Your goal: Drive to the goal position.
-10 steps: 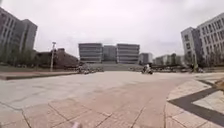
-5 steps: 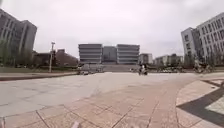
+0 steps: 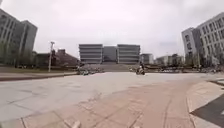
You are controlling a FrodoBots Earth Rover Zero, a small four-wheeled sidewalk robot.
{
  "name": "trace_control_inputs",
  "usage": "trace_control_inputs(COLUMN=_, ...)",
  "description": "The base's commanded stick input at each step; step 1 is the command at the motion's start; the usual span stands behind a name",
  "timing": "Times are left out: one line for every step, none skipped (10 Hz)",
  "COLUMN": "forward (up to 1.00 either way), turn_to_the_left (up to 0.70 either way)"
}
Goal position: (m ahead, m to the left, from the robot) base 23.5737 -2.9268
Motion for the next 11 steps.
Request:
trace_control_inputs(forward=0.70, turn_to_the_left=0.00)
trace_control_inputs(forward=0.70, turn_to_the_left=0.00)
trace_control_inputs(forward=0.70, turn_to_the_left=0.00)
trace_control_inputs(forward=0.70, turn_to_the_left=0.00)
trace_control_inputs(forward=0.70, turn_to_the_left=0.00)
trace_control_inputs(forward=0.70, turn_to_the_left=0.00)
trace_control_inputs(forward=0.70, turn_to_the_left=0.00)
trace_control_inputs(forward=0.70, turn_to_the_left=0.00)
trace_control_inputs(forward=0.70, turn_to_the_left=0.00)
trace_control_inputs(forward=0.70, turn_to_the_left=0.00)
trace_control_inputs(forward=0.70, turn_to_the_left=0.00)
